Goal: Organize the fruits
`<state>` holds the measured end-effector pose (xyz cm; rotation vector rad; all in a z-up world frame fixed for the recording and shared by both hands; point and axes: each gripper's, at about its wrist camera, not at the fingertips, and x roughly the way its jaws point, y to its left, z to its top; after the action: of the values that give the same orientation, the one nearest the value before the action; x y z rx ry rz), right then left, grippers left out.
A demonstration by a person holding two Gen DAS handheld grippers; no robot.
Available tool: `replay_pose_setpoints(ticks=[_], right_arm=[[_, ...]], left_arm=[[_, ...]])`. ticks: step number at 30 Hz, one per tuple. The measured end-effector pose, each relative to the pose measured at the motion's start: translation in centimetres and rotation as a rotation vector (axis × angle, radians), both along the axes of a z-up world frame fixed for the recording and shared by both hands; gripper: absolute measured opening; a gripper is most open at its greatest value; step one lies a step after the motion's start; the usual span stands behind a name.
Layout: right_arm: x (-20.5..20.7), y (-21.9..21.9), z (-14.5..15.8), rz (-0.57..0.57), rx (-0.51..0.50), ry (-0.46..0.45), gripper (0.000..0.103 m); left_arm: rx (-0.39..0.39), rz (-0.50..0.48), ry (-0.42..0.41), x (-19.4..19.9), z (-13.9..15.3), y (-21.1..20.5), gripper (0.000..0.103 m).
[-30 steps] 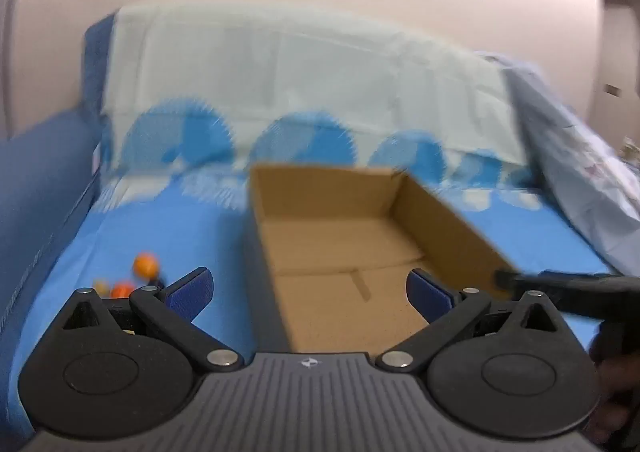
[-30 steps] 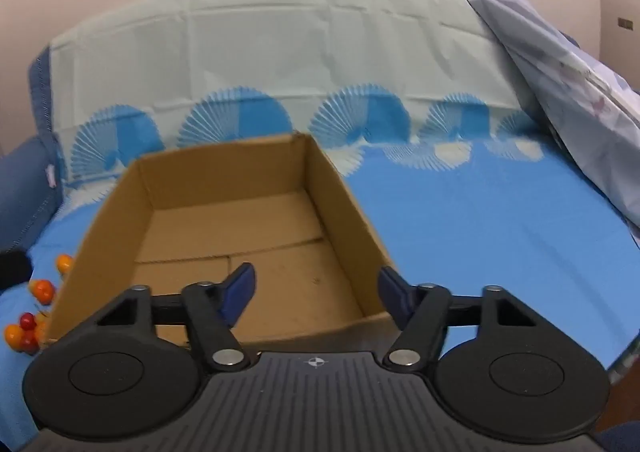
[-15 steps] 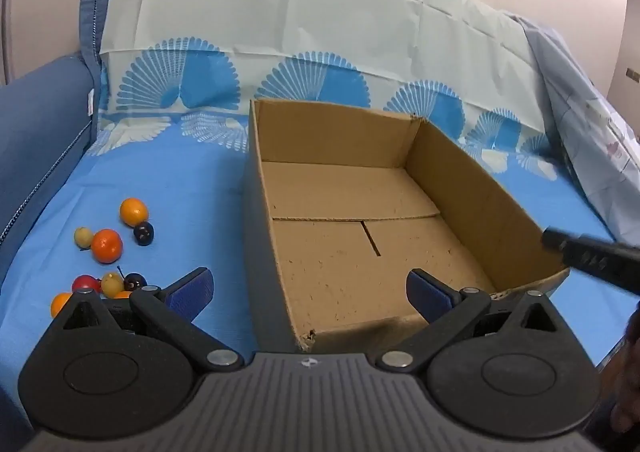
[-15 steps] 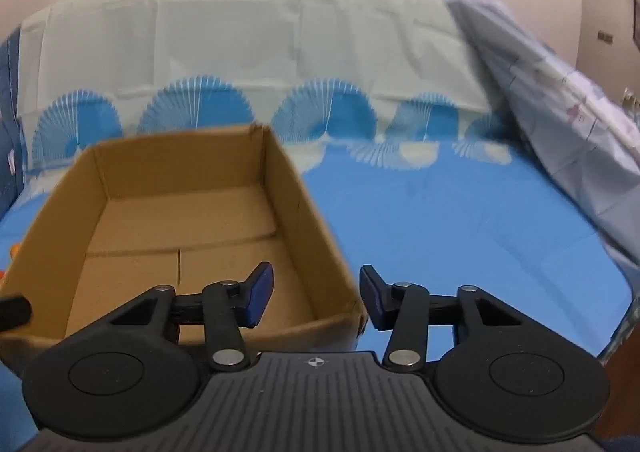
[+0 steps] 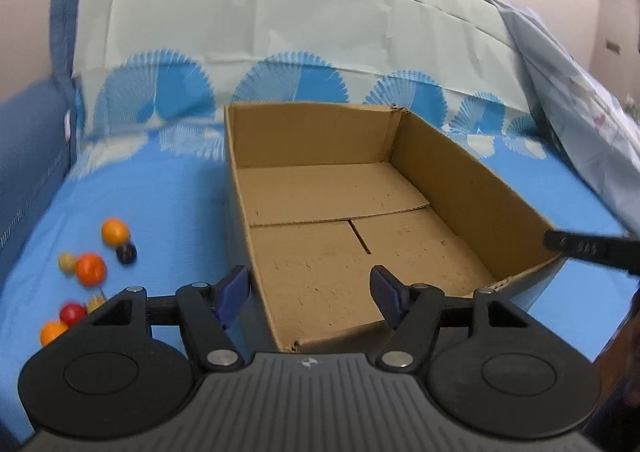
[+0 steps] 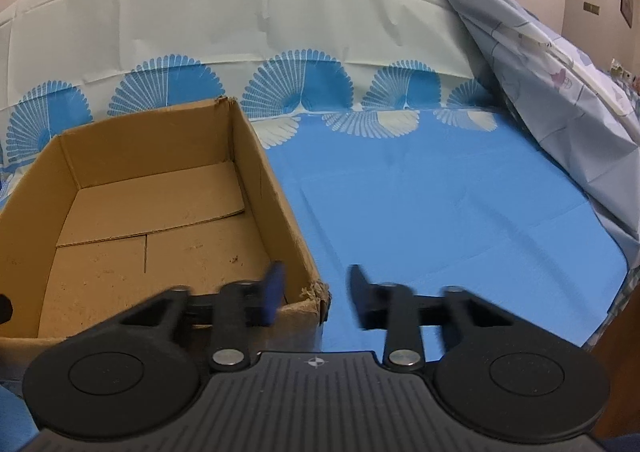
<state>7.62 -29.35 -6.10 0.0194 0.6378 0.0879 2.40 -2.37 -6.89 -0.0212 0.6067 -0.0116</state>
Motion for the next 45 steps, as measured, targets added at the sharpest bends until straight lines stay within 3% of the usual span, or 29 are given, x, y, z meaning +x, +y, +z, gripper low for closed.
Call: replay_pose_setpoints(ticks=[3,7,11,21,25,26,28,33,37,45], right_arm=[[-0.8,3.4,-1.1,-0.063,0.008,-0.004,0.017],[-2.3,3.4,-0.4,-0.058,-0.006,-0.007,0.016],[-2.8,3.1,0.3,-0.064,0.000,-0.003,0.016],[-2.7,4.7,-0.6,-0.083,-0.009,-0.011,0.018],[-2.9,5.2,-0.5,-0.101,0.015,-0.028,0.044],[-3.1,5.2,-0.5,-0.102,0.026,-0.035,0.052],[-3.5,5.6,-0.4,-0.098,0.031,-0.055,0.059],[-5.2,6.4,-0.3,-0.054,-0.016,-0.133,0.065],[-6.4,6.4,-0.2,-0.034,0.008,-0.155,0.081],[-8.6,7.4,0.1,-0.008,0.061,-0.191,0.091]], left_arm=[[0.025,-0.014,-0.016,0.5,-0.1,0.0,0.072],[-0.004,-0.018,-0.016,0.8,0.0,0.8,0.072],[0.015,-0.020,-0.018,0.8,-0.1,0.8,0.072],[0.005,-0.024,-0.053,0.8,0.1,1.1,0.072],[0.003,-0.029,-0.065,0.3,0.6,0.7,0.076],[0.003,-0.031,-0.067,0.1,0.8,0.6,0.081],[0.004,-0.036,-0.081,-0.7,1.1,0.1,0.084],[0.027,-0.058,-0.108,-2.6,1.7,-1.2,0.087],[0.032,-0.058,-0.151,-4.6,2.2,-1.5,0.089],[0.018,-0.043,-0.221,-7.6,2.8,-1.8,0.091]])
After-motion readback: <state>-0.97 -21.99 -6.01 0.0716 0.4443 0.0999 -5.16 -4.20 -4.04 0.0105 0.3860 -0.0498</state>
